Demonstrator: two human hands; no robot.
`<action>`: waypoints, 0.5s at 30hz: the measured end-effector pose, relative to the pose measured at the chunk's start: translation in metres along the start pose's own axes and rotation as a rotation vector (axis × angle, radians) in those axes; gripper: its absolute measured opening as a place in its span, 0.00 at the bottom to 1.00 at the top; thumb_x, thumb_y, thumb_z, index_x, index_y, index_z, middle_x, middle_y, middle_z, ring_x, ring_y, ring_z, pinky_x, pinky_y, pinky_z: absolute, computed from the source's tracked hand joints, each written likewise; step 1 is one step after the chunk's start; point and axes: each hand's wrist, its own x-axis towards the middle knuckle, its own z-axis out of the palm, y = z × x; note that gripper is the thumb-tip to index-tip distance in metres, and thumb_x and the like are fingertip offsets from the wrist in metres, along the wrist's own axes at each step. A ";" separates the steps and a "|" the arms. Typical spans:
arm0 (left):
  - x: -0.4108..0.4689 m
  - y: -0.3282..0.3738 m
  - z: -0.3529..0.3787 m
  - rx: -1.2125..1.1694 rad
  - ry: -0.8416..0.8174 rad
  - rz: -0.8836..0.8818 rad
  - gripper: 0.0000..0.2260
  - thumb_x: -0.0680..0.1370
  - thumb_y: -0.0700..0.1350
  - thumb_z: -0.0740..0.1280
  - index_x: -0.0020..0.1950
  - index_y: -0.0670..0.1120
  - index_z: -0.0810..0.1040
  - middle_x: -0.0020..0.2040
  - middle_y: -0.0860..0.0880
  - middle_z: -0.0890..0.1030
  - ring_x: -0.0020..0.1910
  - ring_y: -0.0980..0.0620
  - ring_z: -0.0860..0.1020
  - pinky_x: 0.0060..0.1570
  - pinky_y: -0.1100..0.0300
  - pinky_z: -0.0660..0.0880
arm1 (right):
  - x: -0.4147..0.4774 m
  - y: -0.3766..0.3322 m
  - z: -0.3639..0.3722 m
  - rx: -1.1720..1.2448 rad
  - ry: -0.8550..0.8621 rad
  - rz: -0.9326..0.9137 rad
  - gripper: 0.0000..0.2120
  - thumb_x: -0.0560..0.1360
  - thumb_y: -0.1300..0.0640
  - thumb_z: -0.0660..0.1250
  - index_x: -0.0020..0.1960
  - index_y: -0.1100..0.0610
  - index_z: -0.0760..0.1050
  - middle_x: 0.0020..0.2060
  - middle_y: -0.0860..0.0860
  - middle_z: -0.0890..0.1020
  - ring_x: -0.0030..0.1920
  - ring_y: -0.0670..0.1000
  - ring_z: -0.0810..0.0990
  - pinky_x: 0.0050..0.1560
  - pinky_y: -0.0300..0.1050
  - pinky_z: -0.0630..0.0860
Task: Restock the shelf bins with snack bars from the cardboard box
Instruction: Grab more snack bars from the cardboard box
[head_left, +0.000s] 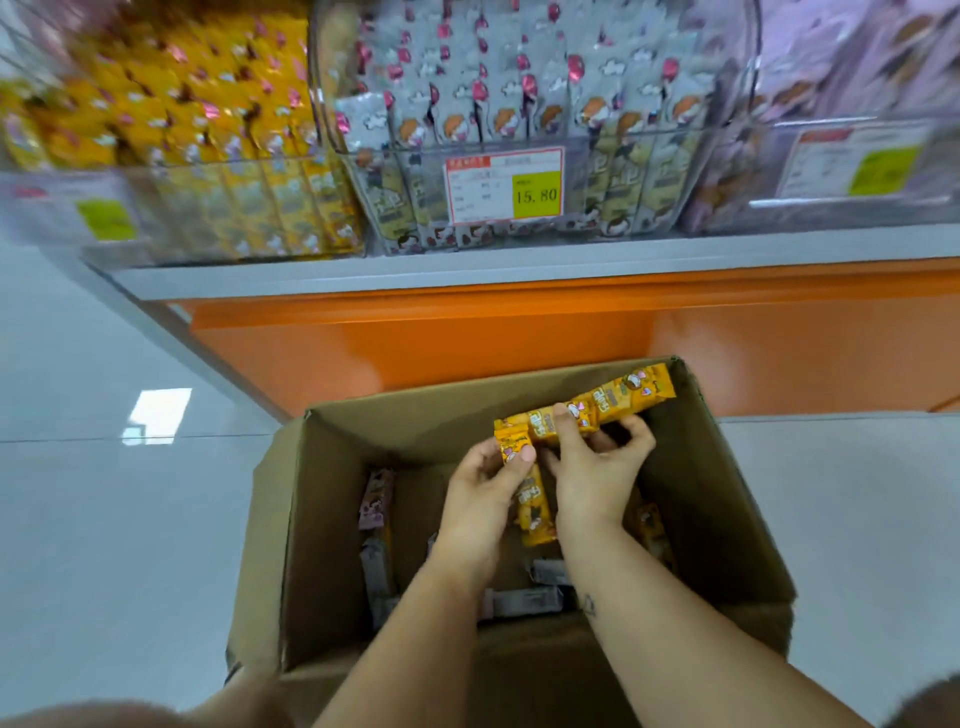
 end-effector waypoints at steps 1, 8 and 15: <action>-0.010 0.004 0.000 0.000 -0.005 0.020 0.13 0.75 0.43 0.69 0.59 0.43 0.77 0.54 0.45 0.83 0.54 0.46 0.81 0.51 0.53 0.78 | -0.009 -0.006 -0.002 0.007 -0.007 -0.011 0.29 0.70 0.57 0.75 0.62 0.47 0.61 0.54 0.51 0.77 0.48 0.47 0.81 0.55 0.56 0.79; -0.073 0.048 0.007 0.022 -0.026 0.193 0.12 0.72 0.46 0.72 0.55 0.48 0.79 0.52 0.47 0.83 0.54 0.45 0.81 0.55 0.45 0.76 | -0.067 -0.062 -0.008 0.047 -0.119 -0.151 0.30 0.69 0.57 0.75 0.62 0.47 0.60 0.52 0.51 0.77 0.49 0.49 0.81 0.55 0.57 0.79; -0.120 0.126 0.023 -0.009 -0.094 0.409 0.07 0.75 0.43 0.69 0.52 0.50 0.78 0.44 0.55 0.84 0.48 0.54 0.81 0.46 0.56 0.76 | -0.115 -0.146 0.012 0.146 -0.262 -0.325 0.28 0.69 0.57 0.75 0.60 0.46 0.61 0.53 0.49 0.77 0.48 0.47 0.80 0.56 0.57 0.78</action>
